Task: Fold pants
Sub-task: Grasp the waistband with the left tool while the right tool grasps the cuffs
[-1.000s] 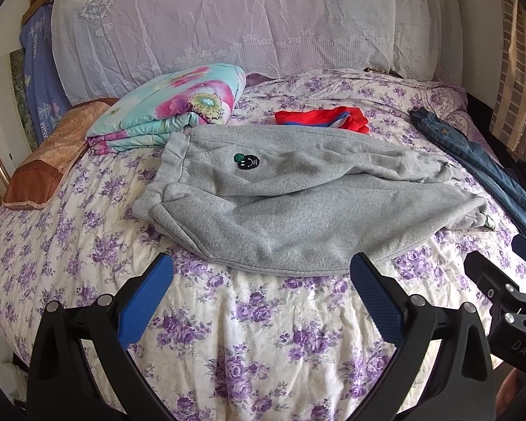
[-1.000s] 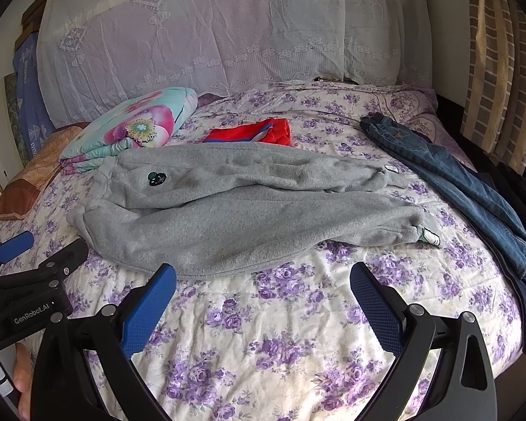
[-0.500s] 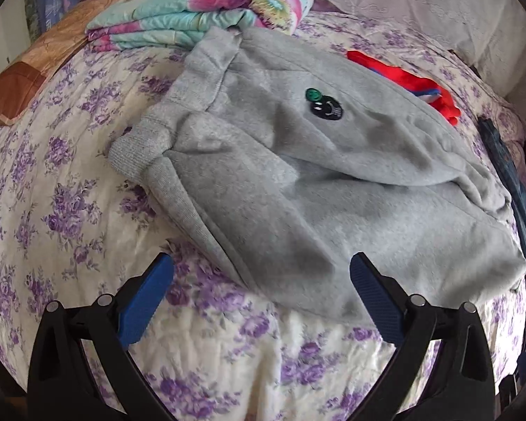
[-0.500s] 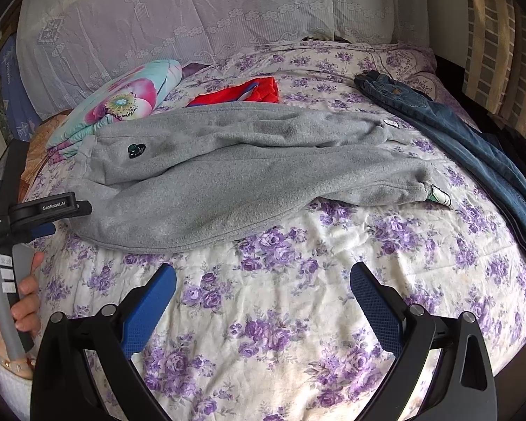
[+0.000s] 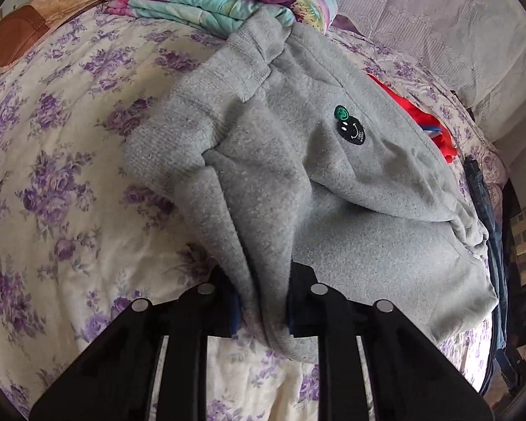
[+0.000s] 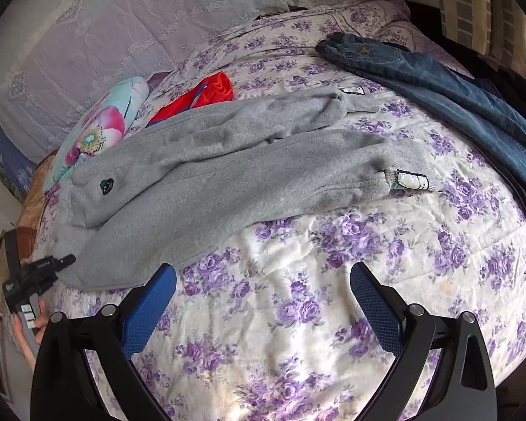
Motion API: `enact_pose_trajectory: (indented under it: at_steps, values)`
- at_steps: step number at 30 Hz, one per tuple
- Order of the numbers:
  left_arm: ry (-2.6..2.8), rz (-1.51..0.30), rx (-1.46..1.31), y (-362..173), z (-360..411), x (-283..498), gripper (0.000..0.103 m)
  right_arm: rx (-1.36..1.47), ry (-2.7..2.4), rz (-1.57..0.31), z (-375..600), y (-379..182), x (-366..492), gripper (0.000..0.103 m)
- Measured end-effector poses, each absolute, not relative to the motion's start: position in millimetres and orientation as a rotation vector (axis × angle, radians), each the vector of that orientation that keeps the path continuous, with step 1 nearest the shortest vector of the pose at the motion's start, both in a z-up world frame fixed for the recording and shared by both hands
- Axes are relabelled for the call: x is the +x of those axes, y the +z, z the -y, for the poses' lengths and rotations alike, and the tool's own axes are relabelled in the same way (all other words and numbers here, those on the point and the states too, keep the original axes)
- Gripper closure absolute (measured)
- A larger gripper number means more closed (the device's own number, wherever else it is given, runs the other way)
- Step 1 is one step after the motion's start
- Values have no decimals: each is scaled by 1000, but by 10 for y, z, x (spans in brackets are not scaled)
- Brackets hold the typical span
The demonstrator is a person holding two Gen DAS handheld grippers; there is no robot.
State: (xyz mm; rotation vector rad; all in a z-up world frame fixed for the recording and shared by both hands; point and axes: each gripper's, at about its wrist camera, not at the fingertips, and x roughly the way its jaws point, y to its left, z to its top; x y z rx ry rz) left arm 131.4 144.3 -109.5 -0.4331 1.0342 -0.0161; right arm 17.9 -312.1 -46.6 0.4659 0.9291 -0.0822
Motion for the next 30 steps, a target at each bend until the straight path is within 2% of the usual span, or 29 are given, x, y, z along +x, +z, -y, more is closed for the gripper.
enact_pose_trajectory:
  at_steps: [4, 8, 9, 12, 14, 22, 26, 29, 30]
  values:
    - [-20, -1050, -430, -1133, -1471, 1393, 85, 660, -29, -996, 3470, -729, 509, 3]
    - [-5, -1048, -384, -1133, -1420, 1448, 85, 687, -161, -1027, 3723, -995, 836, 4]
    - [-4, -1052, -378, -1145, -1438, 1456, 85, 695, -191, -1020, 3789, -1064, 906, 13]
    - [-2, -1065, -377, -1174, -1451, 1500, 85, 747, -225, -1005, 3975, -1339, 1050, 90]
    - [-7, -1063, -388, -1158, -1477, 1486, 85, 763, -218, -966, 3977, -1316, 992, 91]
    - [-34, -977, -392, -703, -1710, 869, 87, 600, -164, -853, 3665, -522, 193, 91]
    - [-43, -1017, -378, -794, -1796, 571, 87, 587, -188, -927, 3666, -826, -86, 90]
    - [-1, -1132, -327, -1196, -1735, 690, 78, 601, -212, -1054, 3685, -1377, 22, 78]
    - [-4, -1110, -342, -1212, -1754, 664, 78, 583, -212, -1011, 3662, -1360, -5, 76]
